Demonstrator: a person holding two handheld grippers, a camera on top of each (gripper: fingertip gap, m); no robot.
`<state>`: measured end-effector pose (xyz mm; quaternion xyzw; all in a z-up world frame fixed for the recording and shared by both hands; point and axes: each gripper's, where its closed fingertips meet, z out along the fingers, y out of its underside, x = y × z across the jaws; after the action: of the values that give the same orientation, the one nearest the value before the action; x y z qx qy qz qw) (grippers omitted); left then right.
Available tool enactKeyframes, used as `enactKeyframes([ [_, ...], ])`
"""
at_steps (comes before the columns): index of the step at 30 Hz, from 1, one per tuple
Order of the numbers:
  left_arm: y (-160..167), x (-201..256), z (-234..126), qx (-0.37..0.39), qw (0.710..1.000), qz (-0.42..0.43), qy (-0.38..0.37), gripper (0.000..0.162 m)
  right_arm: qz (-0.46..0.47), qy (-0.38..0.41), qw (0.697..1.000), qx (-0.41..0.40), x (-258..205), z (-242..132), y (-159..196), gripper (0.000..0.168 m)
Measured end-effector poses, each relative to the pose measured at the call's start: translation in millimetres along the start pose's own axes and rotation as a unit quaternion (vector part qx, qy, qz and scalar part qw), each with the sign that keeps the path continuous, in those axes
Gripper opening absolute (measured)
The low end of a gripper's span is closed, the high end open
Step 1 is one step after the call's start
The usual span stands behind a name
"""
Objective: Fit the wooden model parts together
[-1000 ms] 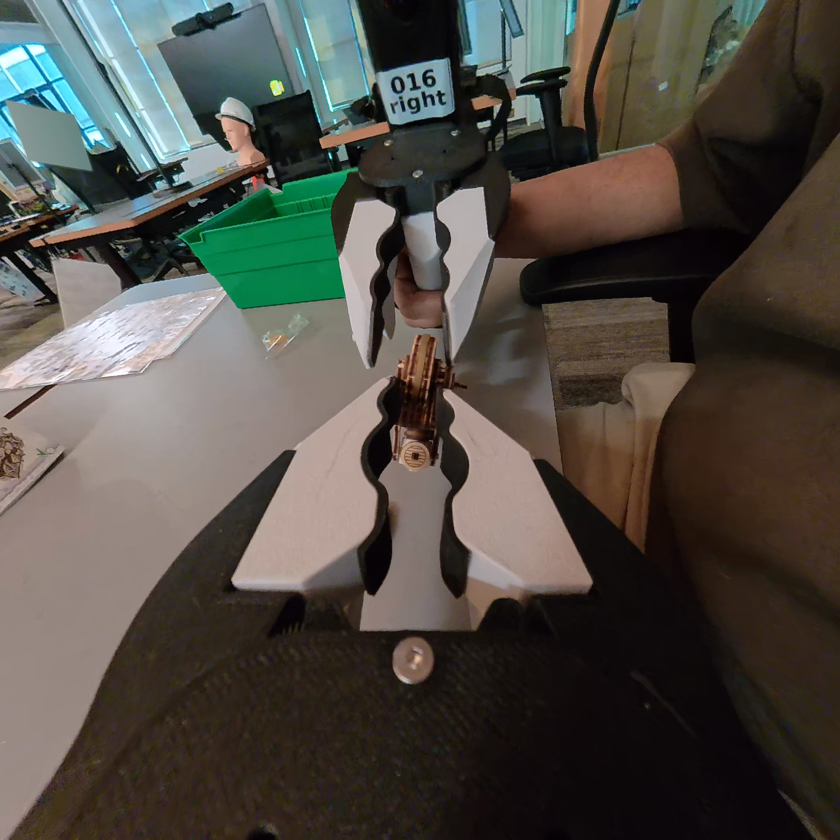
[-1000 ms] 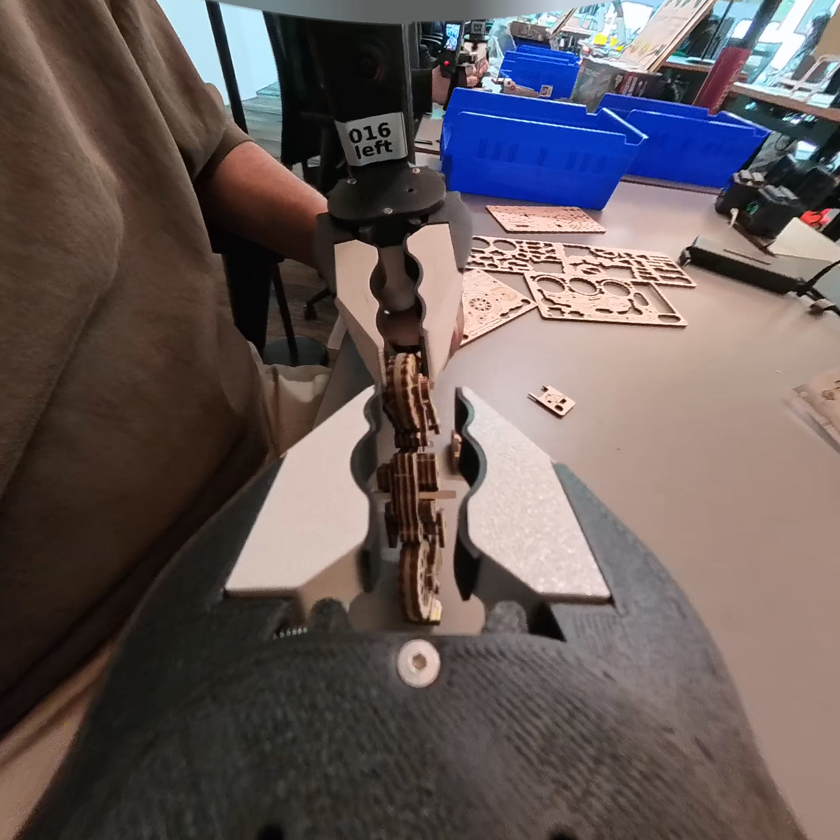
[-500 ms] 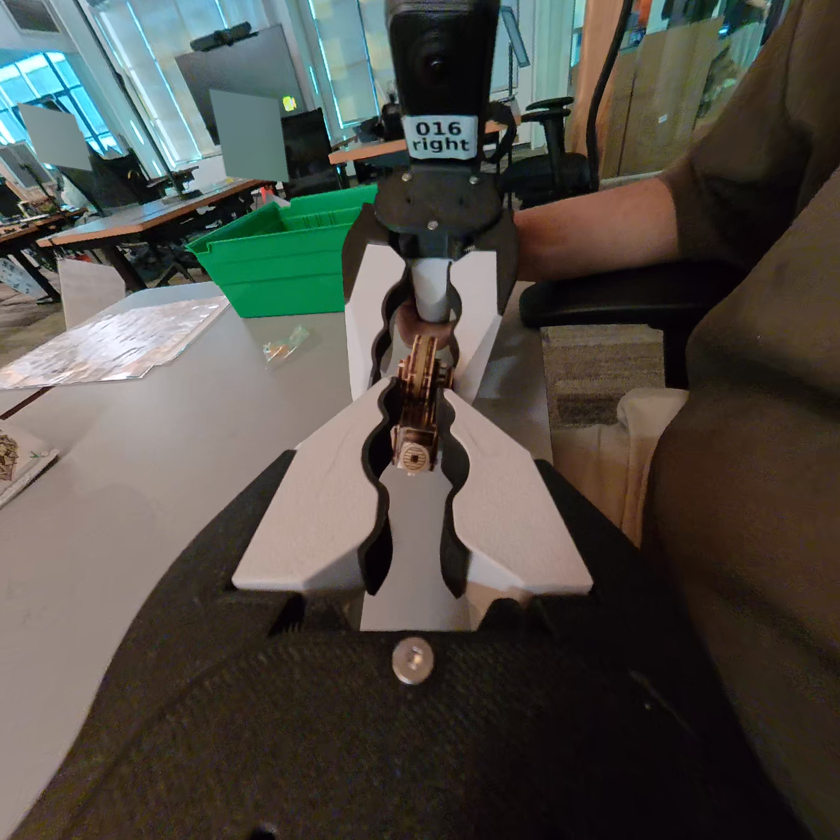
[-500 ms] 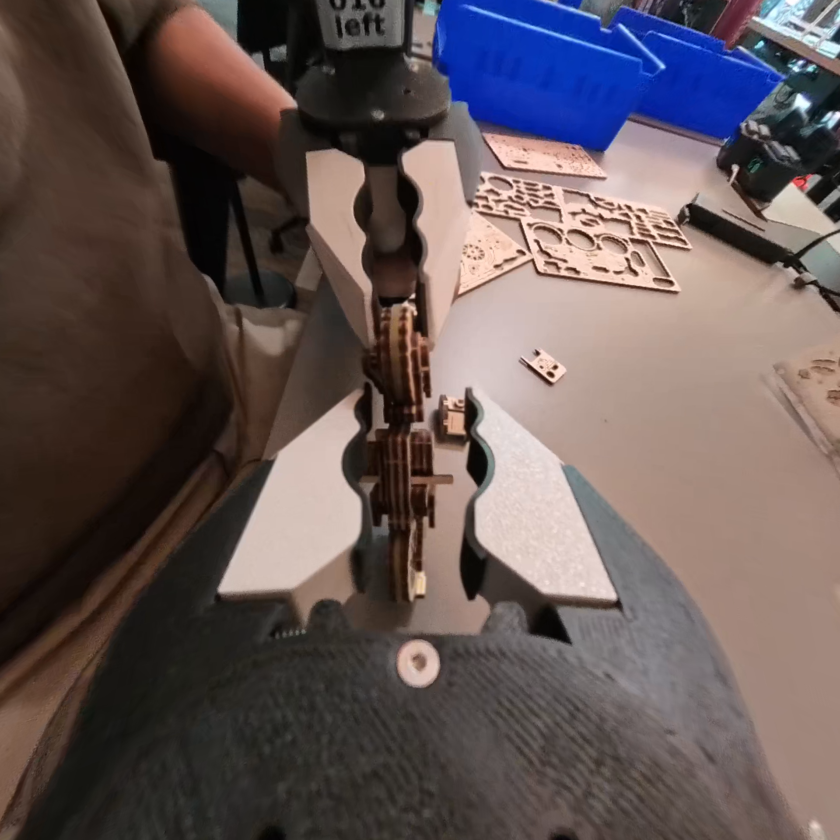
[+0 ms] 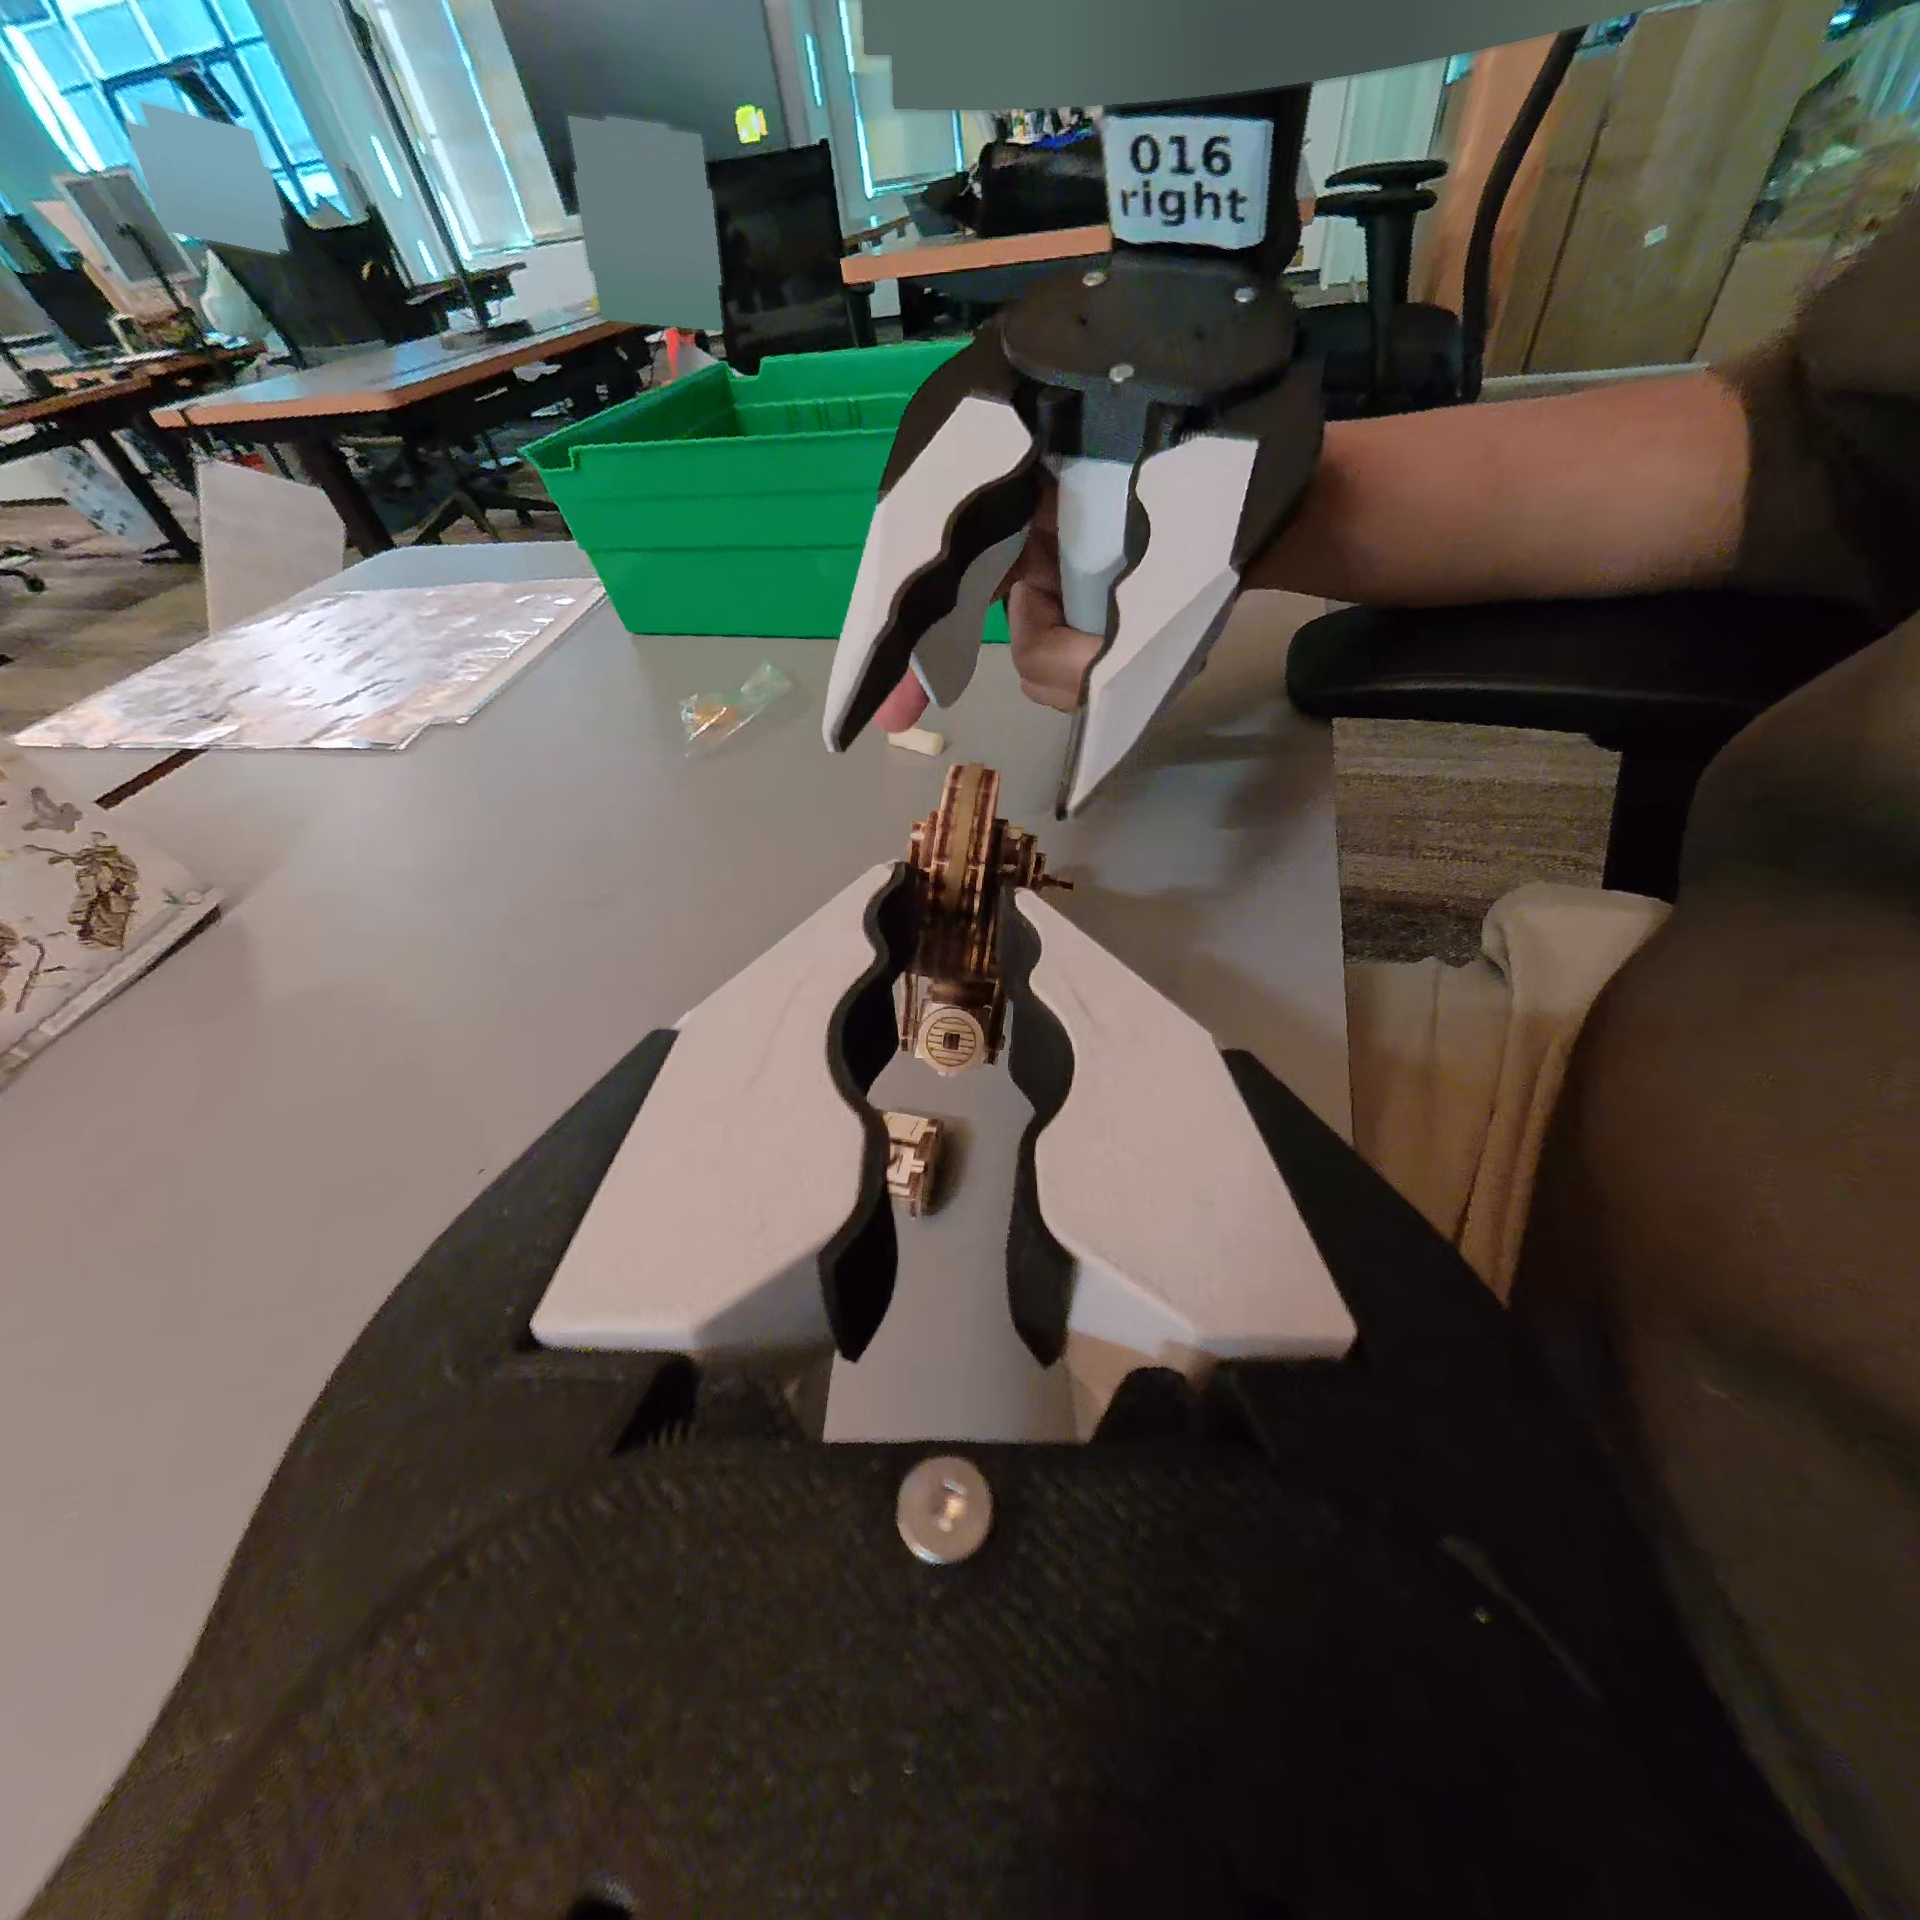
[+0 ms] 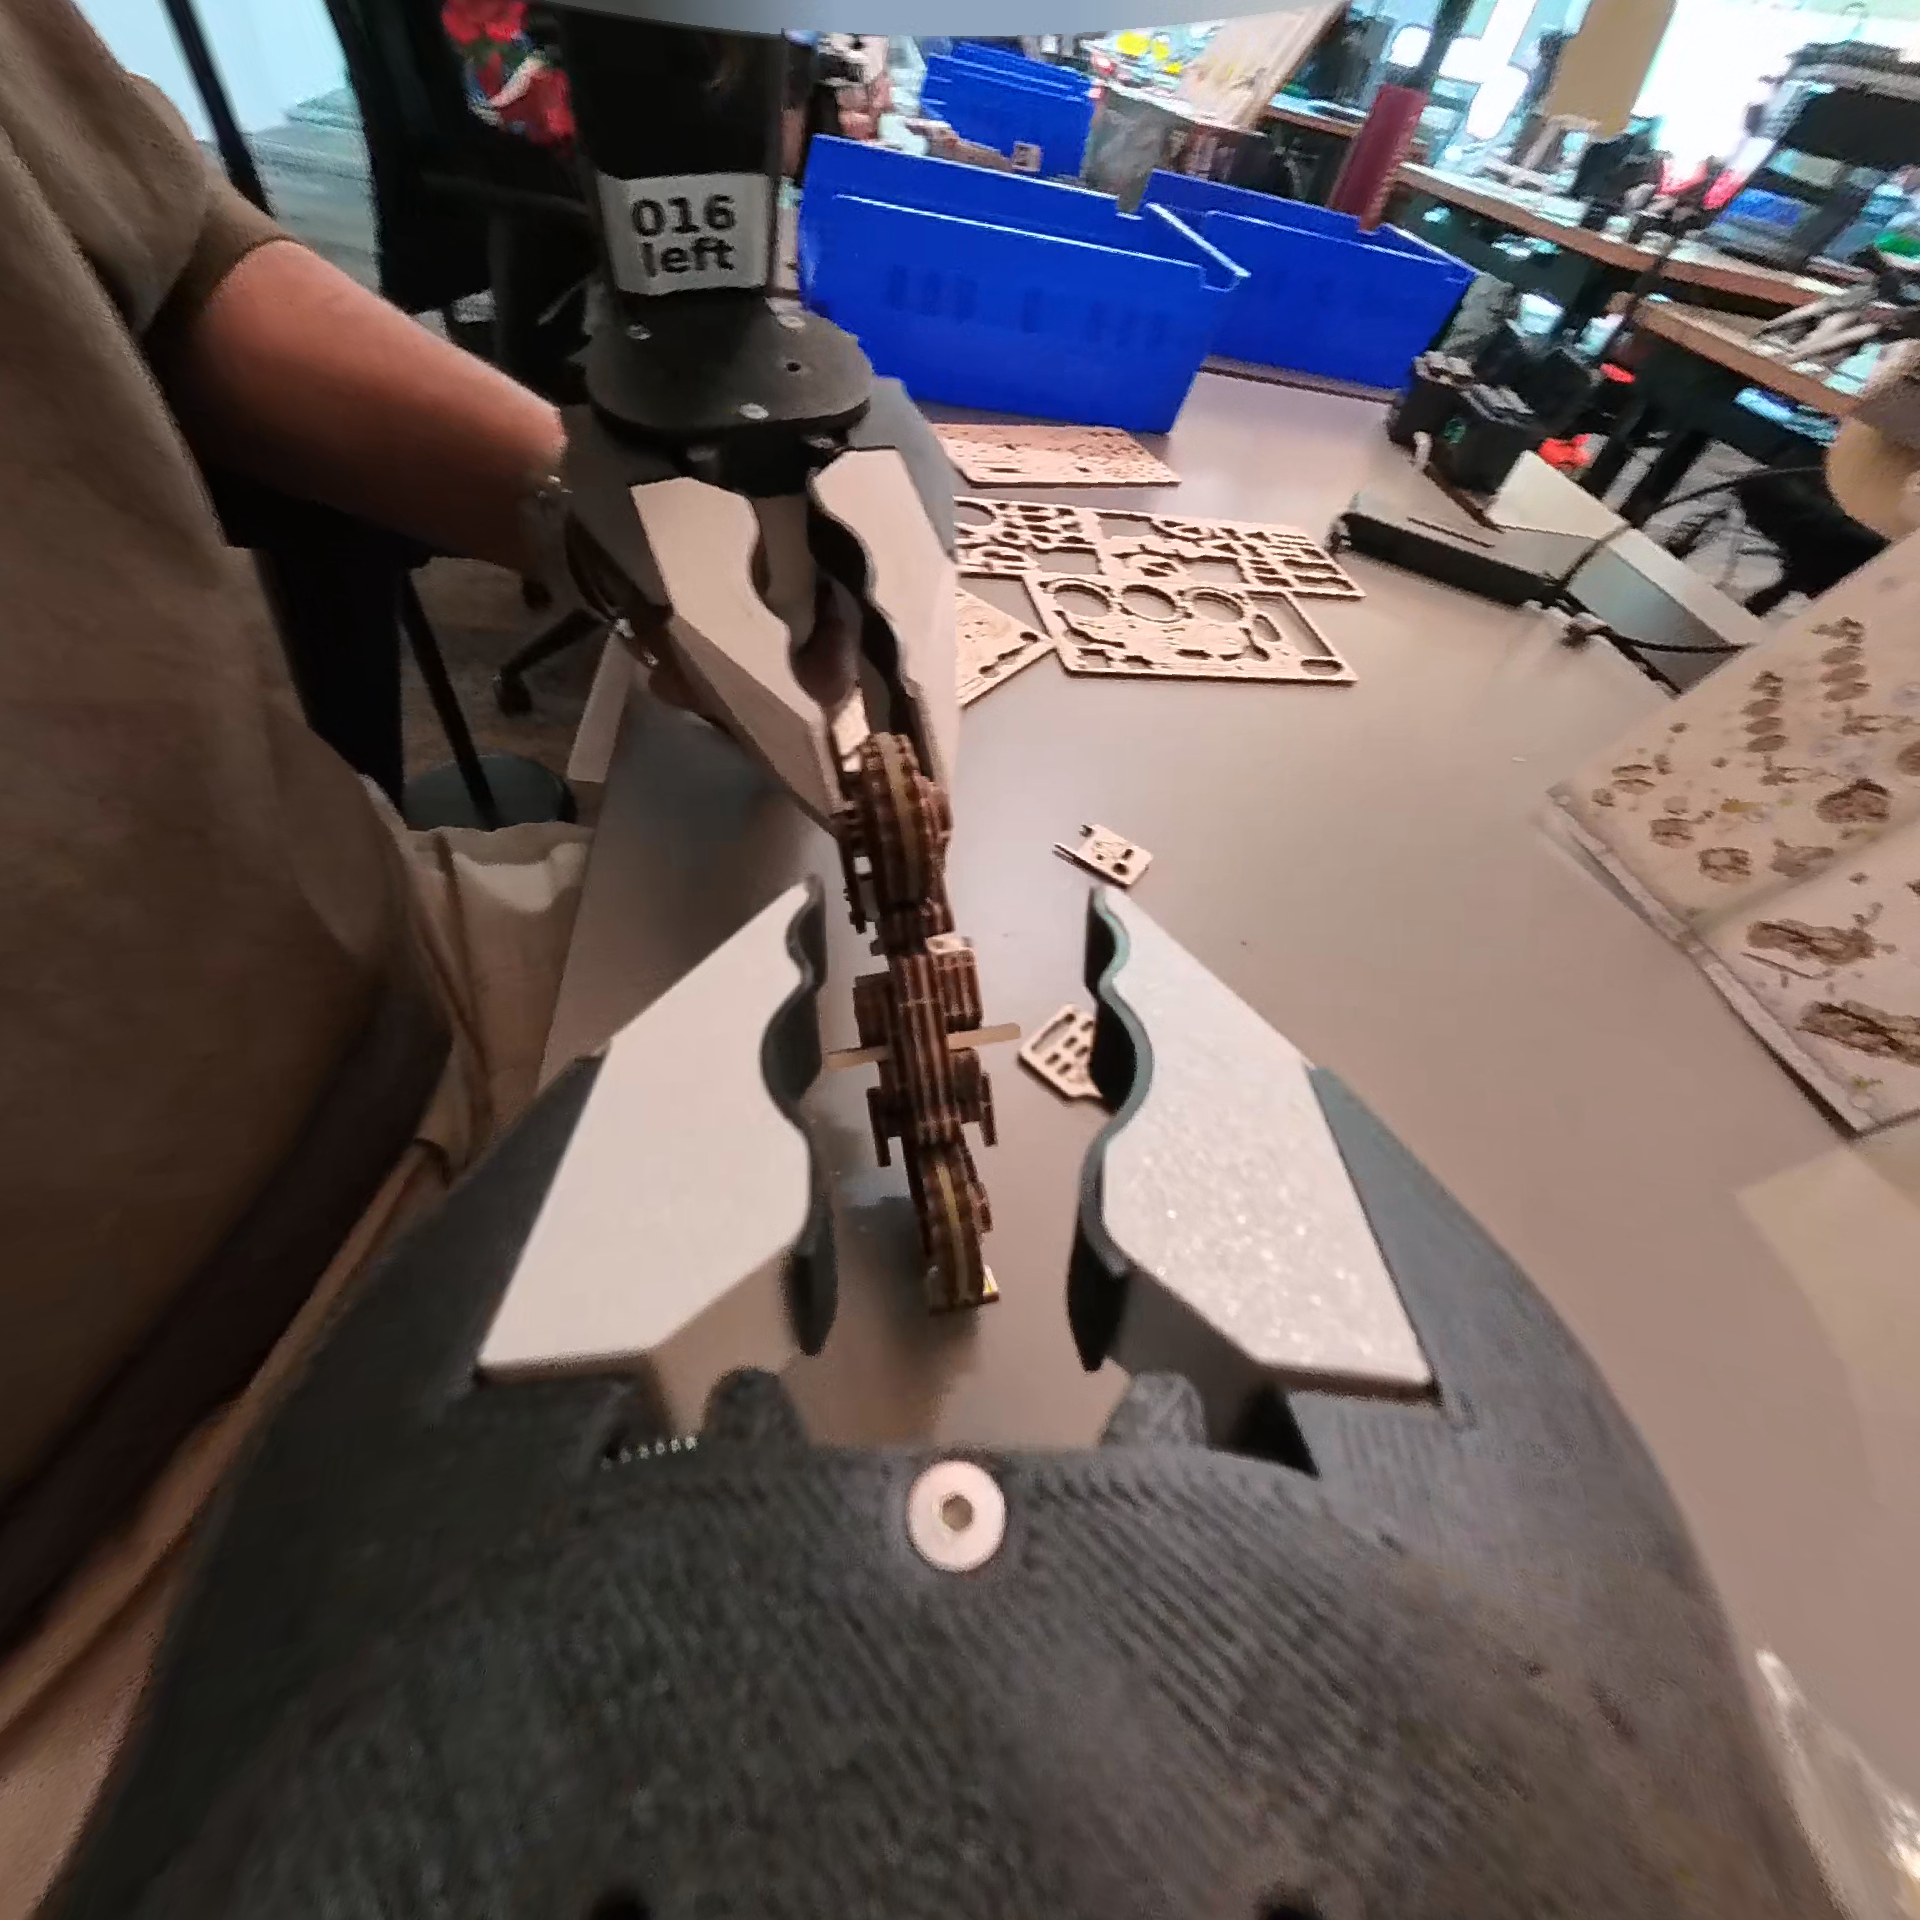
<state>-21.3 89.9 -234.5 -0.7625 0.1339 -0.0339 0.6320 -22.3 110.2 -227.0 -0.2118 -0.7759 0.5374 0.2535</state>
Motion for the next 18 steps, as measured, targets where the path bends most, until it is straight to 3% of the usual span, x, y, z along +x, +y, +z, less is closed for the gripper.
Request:
enactKeyframes([
  [5,1.0,-4.1,0.2,-0.004,1.0,-0.009,-0.012,0.013,0.043,0.035,0.998,0.009,5.3,-3.3,1.8,0.051],
  [9,2.0,-7.1,0.6,-0.006,1.0,-0.023,-0.019,0.014,0.114,0.094,0.988,-0.035,26.4,-6.5,26.7,0.052],
  [14,4.5,-15.3,1.0,-0.008,0.997,-0.068,-0.027,0.013,0.212,0.055,0.975,0.035,26.2,-12.1,15.4,0.057],
  [18,5.7,-15.8,0.9,-0.005,0.996,-0.088,-0.009,0.013,0.216,0.019,0.974,0.066,23.5,-17.1,12.4,0.059],
])
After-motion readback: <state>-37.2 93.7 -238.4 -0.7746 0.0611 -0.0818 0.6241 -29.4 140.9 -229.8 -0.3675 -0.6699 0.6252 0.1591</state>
